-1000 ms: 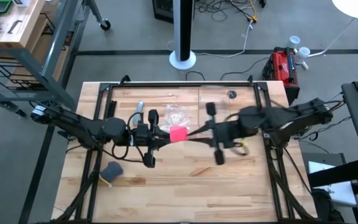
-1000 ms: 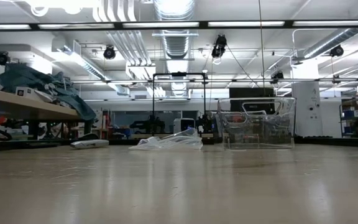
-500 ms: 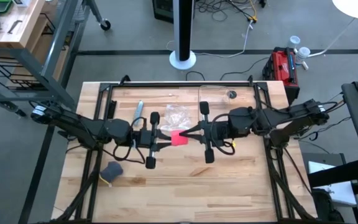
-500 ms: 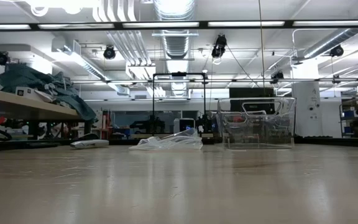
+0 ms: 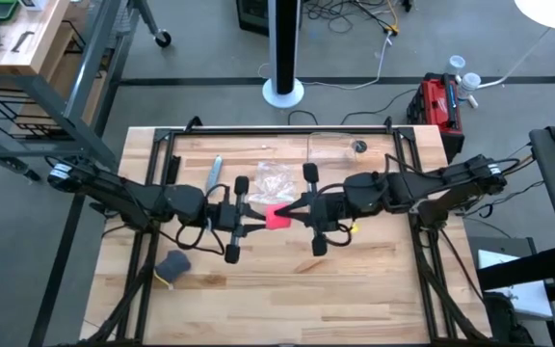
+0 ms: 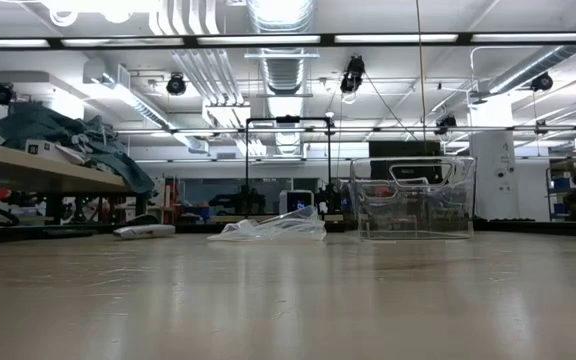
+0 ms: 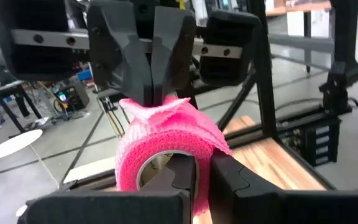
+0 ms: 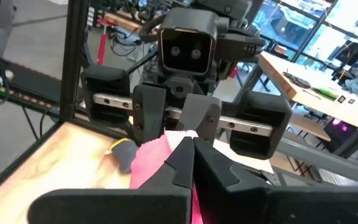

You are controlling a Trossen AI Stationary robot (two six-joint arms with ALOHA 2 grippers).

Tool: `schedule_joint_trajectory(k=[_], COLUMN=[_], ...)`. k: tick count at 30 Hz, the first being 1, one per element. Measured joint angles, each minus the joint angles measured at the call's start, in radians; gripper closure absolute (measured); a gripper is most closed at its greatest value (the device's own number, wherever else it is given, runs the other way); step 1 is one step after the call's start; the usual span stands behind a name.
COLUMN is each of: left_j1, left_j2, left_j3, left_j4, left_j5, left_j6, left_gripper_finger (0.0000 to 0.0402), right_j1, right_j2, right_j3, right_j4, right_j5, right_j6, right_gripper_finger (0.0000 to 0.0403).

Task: Roll bandage
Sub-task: Roll the pink bandage

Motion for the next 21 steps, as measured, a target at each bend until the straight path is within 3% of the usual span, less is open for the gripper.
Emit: schedule_joint_trajectory(k=[9, 21], left_j1=[-0.001, 0.0], left_j2=[-0.001, -0.002], left_j3=[0.0, 0.0], left_j4=[-0.038, -0.071], left_j5=[0.004, -0.01], left_j6=[-0.001, 0.001], left_gripper_finger=[0.0392, 0.0392], right_j1=[-0.002, 0.002], right_j2=[0.003, 0.0], right_j3=[0.0, -0.001], right_j4=[-0.049, -0.057], right_j5=[-0.027, 0.121], right_j6=[-0.003, -0.021], right_gripper_finger=[0.0376, 0.0284])
